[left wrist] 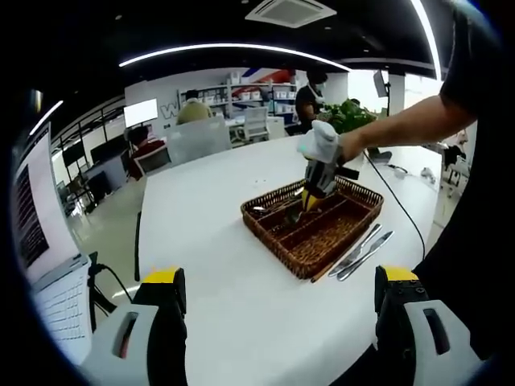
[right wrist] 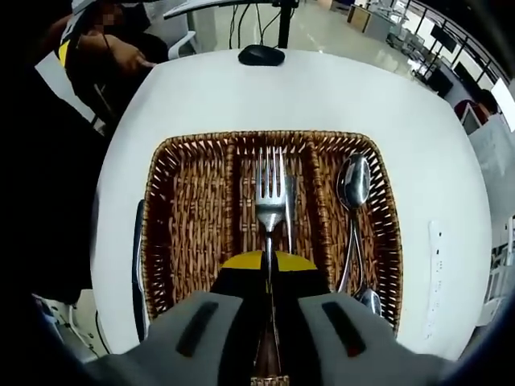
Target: Arrange the knives, forks, and spoons in their matching storage slots by inserting each utensil handle-first until every utensil is classified and aligned in the correct compartment
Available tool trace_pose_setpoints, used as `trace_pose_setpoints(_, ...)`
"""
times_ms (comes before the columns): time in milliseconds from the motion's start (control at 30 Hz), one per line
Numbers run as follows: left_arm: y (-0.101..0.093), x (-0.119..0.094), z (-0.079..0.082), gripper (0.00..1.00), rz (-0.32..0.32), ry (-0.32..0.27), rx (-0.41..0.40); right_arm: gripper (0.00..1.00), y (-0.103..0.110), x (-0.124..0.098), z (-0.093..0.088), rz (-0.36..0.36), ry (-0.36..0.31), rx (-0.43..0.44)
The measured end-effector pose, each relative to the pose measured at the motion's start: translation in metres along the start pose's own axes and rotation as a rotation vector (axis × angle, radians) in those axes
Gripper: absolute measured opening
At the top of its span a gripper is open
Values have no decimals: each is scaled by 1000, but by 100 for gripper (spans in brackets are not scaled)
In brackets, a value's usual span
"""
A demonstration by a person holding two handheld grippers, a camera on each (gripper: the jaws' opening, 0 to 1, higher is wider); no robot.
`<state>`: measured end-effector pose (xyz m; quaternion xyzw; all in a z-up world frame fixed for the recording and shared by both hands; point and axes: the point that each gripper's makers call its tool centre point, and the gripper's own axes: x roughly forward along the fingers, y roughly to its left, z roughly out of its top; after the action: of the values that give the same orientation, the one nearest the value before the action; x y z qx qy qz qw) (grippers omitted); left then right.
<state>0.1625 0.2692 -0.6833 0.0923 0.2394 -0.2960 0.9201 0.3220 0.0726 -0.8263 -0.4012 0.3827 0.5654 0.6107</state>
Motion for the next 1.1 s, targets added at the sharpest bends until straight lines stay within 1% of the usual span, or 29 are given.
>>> trace_pose_setpoints(200,5,-6,0,99,11,2,0,0,1,9,0,7,10,5)
trace_pose_setpoints(333,8,-9,-2,99,13,6,8,0,2,17,-5,11,21,9)
trace_pose_setpoints(433,10,-11,0,99,16,-2,2,0,1,21,-9,11,21,10)
trace_pose_setpoints(667,11,-12,-2,99,18,2,0,0,0,24,-7,8,3,17)
trace_pose_setpoints(933,15,-10,-3,99,19,0,-3,0,2,33,-10,16,19,6)
trace_pose_setpoints(1100,16,-9,-5,99,17,5,-3,0,3,35,-8,19,12,13)
